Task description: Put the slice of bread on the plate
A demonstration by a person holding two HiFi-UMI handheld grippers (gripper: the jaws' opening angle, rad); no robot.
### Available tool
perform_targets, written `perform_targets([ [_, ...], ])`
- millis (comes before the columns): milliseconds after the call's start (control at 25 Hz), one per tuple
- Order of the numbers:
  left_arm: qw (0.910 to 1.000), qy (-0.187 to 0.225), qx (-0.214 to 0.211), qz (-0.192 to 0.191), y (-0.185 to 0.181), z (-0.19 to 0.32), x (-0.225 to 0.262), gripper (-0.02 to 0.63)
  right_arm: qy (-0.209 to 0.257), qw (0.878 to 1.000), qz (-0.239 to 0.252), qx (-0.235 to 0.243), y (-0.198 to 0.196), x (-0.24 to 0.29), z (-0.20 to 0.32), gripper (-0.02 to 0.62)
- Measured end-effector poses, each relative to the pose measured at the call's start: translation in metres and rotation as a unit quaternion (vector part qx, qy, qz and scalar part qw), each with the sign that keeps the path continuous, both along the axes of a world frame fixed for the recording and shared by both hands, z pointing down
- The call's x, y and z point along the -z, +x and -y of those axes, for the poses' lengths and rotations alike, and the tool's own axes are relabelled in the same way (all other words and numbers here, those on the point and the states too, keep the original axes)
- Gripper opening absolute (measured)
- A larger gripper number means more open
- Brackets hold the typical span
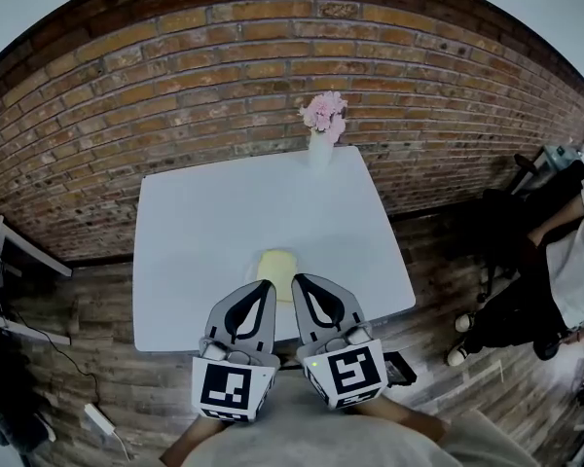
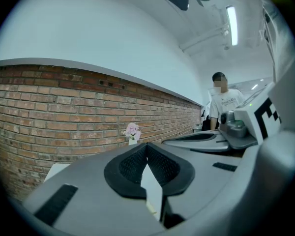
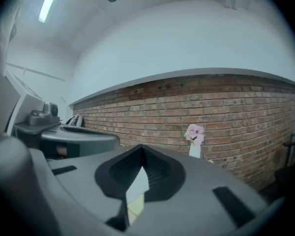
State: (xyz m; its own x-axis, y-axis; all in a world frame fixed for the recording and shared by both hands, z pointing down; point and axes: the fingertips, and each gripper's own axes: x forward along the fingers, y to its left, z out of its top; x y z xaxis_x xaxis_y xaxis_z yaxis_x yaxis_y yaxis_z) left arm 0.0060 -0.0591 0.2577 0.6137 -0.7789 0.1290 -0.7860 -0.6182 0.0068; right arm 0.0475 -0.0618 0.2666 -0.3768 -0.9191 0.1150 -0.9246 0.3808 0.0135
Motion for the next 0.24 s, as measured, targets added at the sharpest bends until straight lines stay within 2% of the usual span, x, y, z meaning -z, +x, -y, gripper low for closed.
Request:
perform_targets([
  [240,1.0,0.003,0.004,0.0,0.0081,0.0061,-0.004,0.011,-0.006,1.0,-0.007,0.023,-0.0021,-0.0047,-0.0009,0.006],
])
